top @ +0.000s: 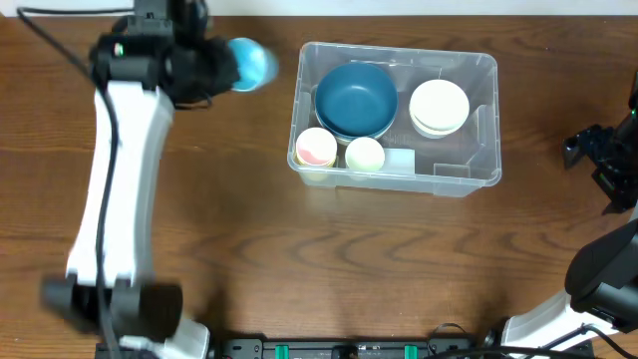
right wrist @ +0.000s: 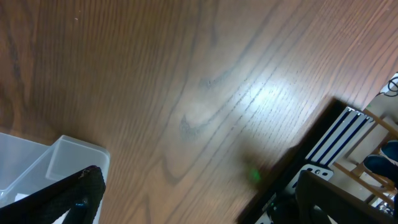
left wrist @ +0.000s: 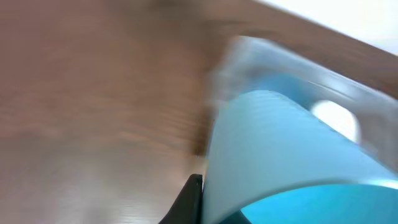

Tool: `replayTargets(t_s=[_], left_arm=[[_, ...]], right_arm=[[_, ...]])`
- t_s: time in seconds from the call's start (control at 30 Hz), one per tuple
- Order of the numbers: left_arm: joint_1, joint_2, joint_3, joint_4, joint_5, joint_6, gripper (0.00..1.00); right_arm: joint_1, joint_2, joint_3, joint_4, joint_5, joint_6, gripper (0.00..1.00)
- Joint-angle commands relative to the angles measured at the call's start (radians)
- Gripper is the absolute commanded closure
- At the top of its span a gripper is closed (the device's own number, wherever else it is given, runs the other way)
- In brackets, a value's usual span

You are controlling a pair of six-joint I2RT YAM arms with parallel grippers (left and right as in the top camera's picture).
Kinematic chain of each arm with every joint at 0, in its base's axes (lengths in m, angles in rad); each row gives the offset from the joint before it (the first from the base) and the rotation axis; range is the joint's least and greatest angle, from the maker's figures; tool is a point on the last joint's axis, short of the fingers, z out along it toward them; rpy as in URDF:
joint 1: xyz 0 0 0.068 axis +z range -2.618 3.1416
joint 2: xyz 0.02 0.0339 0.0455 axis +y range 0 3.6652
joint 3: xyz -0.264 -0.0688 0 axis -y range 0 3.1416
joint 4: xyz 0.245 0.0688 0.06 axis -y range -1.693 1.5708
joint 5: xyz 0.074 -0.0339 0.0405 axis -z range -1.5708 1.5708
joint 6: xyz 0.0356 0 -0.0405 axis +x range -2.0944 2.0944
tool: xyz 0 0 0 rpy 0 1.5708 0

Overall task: Pack container
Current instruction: 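Carry the light blue cup into the bin beside the cream cup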

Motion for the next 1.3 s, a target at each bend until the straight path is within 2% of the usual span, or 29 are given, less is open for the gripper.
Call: replayTargets(t_s=[0.0, 0.17, 0.33, 0.7, 1.27], left_arm=[[-0.167, -0.032, 0.002, -0.013, 0.004, 0.092, 0.94], [-0.406, 0.009, 0.002, -0.031, -0.206, 0.091, 0.94], [-0.526, 0.101, 0.002, -0.024, -0.281, 0.085, 0.94], [-0.534, 0.246, 0.002, -0.035, -0.282, 0.064, 0.94], [-0.452, 0.262, 0.0, -0.055, -0.296, 0.049, 0.94]], right_arm=[[0.004, -0.005, -0.001, -0.001, 0.011, 0.012, 0.01], [0.0, -0.005, -0.001, -0.001, 0.011, 0.012, 0.01], [0.0, -0.005, -0.001, -0.001, 0.011, 0.012, 0.01], [0.0, -0.005, -0.001, -0.001, 0.011, 0.012, 0.01], [0.0, -0.005, -0.001, -0.001, 0.011, 0.012, 0.02]])
